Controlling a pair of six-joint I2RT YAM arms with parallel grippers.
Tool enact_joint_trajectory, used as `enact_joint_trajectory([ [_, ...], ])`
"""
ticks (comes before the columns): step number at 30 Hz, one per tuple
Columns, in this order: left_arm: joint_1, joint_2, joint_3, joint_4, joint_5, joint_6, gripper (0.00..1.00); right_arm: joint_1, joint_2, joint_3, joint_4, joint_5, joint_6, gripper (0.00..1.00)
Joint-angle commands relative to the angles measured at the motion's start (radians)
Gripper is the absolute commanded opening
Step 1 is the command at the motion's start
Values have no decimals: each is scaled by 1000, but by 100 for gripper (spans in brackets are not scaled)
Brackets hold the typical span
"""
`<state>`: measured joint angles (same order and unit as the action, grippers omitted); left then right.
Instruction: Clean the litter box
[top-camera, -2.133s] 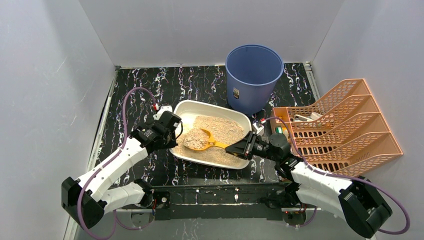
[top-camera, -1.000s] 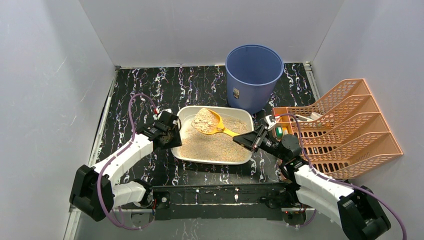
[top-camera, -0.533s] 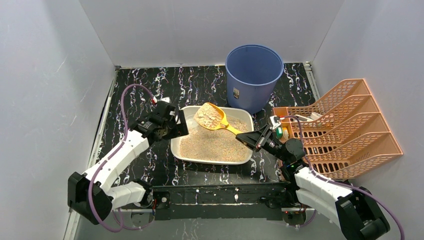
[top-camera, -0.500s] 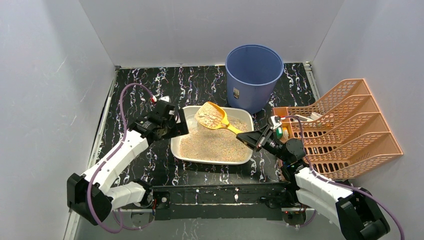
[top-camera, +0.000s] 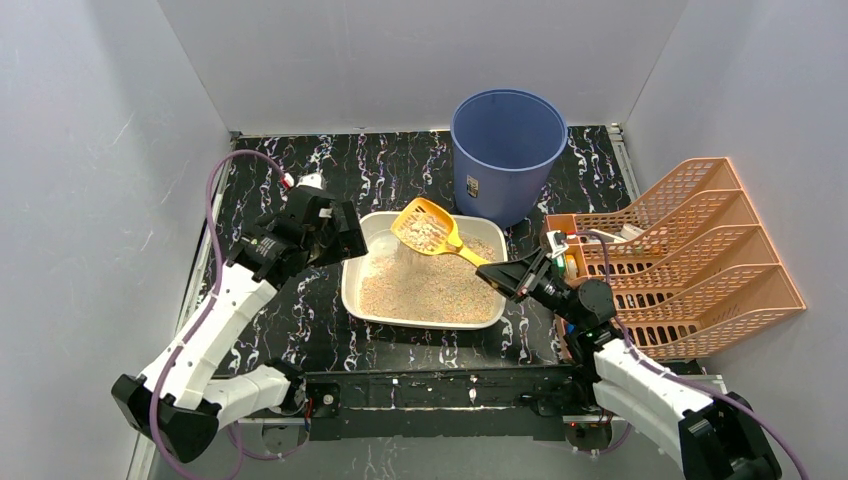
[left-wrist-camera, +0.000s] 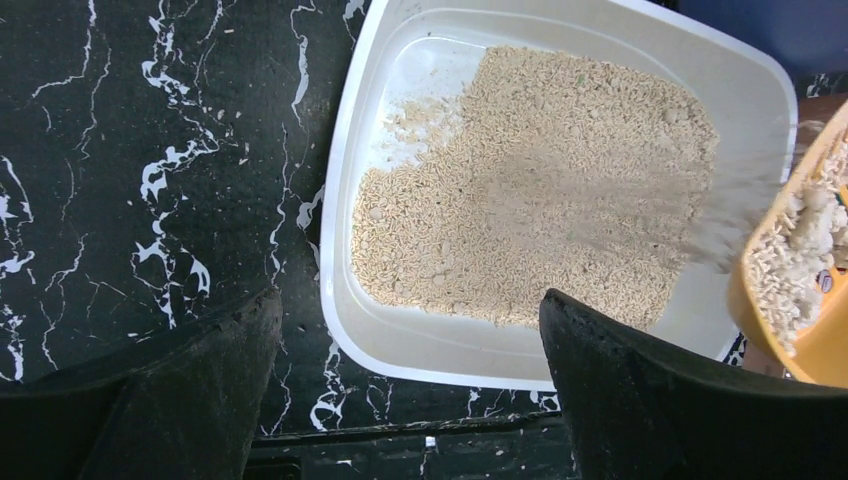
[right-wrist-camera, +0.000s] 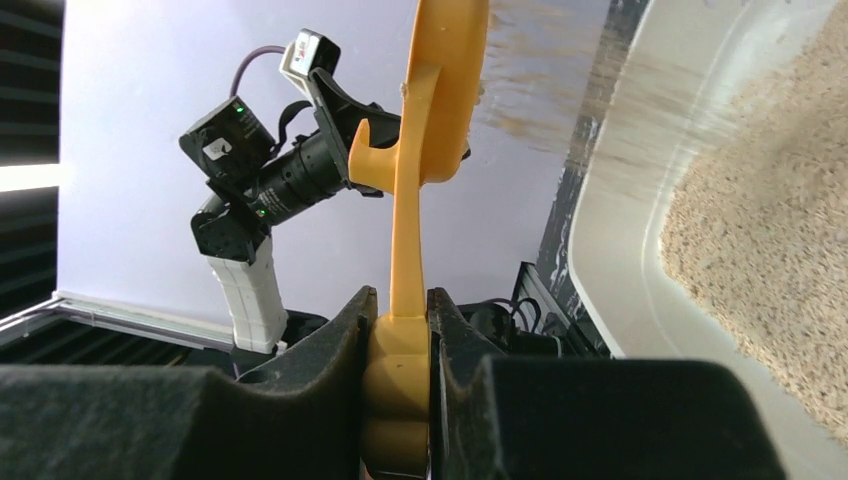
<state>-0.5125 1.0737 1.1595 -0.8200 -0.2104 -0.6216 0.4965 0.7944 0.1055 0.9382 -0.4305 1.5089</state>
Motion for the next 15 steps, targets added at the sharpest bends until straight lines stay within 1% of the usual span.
enact_joint_trajectory([
  [1,2,-31,79,-82,-35,11,98,6,-31,20,111,-36,48,1],
  [2,2,-33,87,-86,-36,11,98,2,-47,25,81,-28,34,1],
  [4,2,-41,87,-72,-35,16,98,-49,-90,51,-66,9,13,1],
  [6,2,-34,109,-79,-31,20,98,-23,-66,78,12,-37,37,1],
  [7,2,-31,125,-95,-31,20,98,2,-57,95,24,-60,29,1],
  [8,2,-35,131,-103,-32,19,98,7,-71,103,-1,-59,6,1],
  [9,2,-45,127,-101,-35,19,98,4,-104,114,-98,-30,-38,1],
  [10,2,-55,121,-92,-38,19,98,-14,-139,123,-246,25,-67,1],
  [11,1,-64,117,-80,-38,20,98,-23,-163,110,-233,44,-34,1],
  [12,2,-66,123,-86,-38,20,98,-18,-145,70,-116,25,22,1],
  [13,2,-66,138,-99,-37,20,98,3,-115,65,-42,-11,59,1],
  [14,2,-67,149,-112,-38,20,98,17,-100,70,-23,-40,55,1],
  [15,2,-74,150,-112,-41,20,98,15,-111,79,-76,-35,28,1],
])
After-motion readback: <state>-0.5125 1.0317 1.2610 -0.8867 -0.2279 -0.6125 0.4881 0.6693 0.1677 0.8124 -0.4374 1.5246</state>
